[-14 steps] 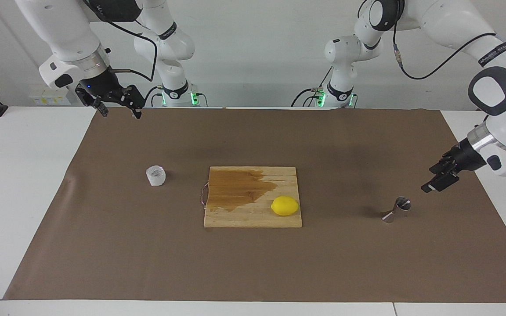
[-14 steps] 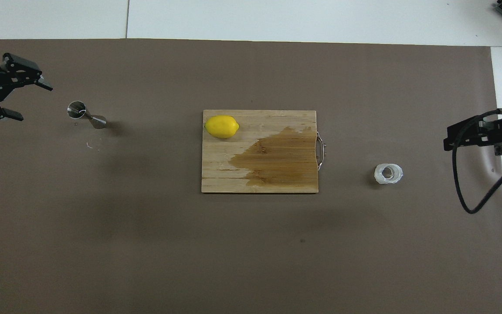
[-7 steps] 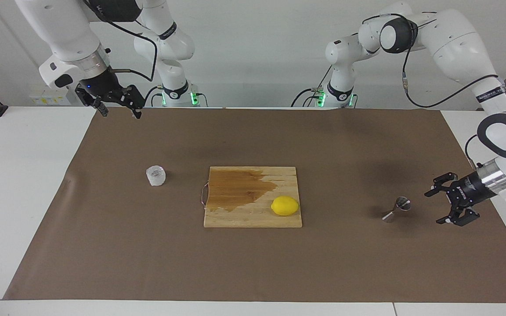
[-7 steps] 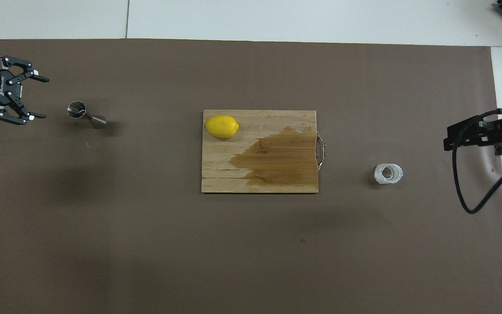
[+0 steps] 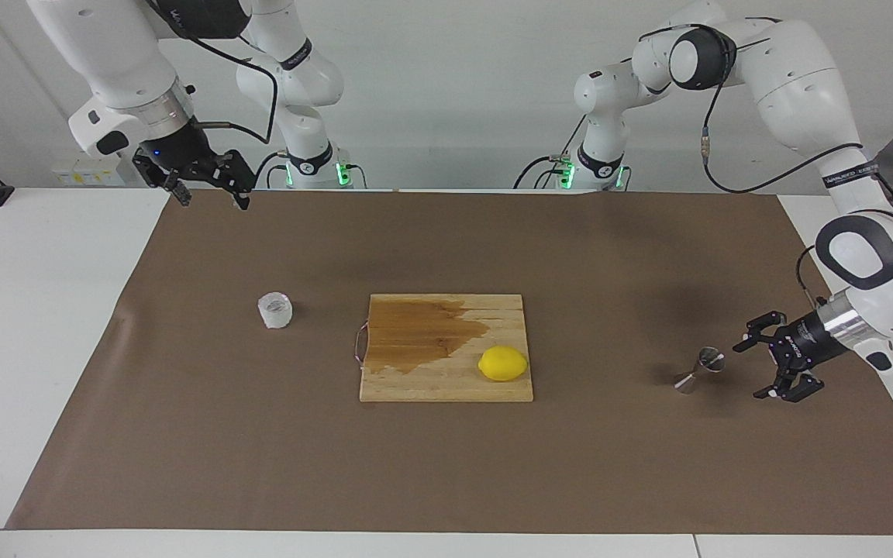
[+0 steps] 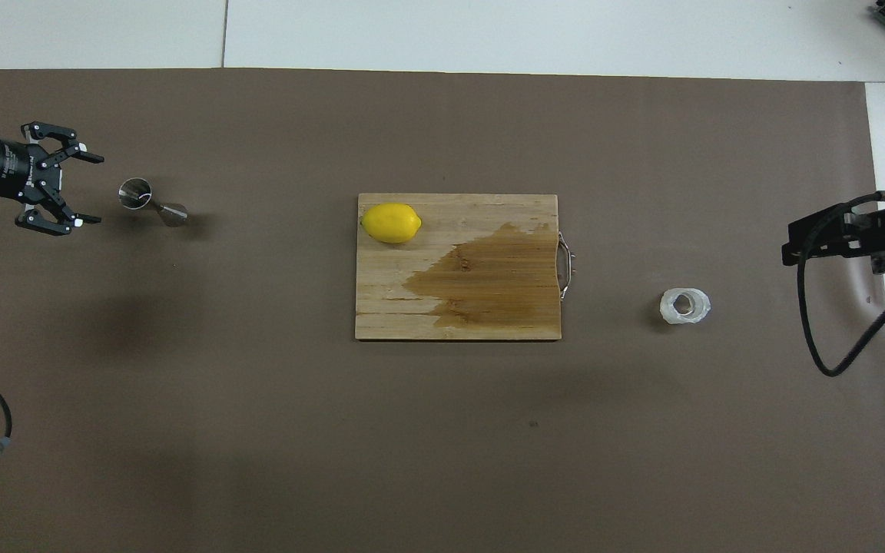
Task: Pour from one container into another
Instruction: 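Move the left gripper toward the small silver cup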
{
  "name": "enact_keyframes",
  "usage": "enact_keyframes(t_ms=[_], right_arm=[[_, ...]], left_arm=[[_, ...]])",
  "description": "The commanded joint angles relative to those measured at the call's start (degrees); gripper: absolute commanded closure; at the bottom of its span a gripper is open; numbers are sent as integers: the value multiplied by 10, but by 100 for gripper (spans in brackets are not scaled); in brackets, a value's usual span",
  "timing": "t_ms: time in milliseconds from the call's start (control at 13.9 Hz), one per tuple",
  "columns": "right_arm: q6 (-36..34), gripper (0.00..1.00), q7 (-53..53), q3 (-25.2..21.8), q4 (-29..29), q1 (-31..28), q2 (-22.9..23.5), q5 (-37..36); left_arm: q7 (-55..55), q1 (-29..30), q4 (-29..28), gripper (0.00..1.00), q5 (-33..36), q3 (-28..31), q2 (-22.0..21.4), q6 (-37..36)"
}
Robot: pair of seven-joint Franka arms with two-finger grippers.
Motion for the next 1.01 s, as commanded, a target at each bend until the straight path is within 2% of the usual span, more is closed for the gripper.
enact_keyframes(t_ms=[0,215,503,718,934], right_arm=[[-3,0,6,4,-11,-8,-10,13],[-4,0,6,4,-11,-8,-10,12],[-4,0,6,4,-11,-8,-10,13],[-4,0,6,4,-10,-8,-10,12],[-4,0,6,4,-10,-8,-10,13]], left_arm=[[-9,18,-50,0,-34,1,-34,-4],[-4,21,-94,0,-74,1,-47,10],[-1,45,-96,0,-110,-1,-43,15],[7,58,-136,0,-203,-3,-39,44],[33,55,-125,0,-245,-6,-22,17]])
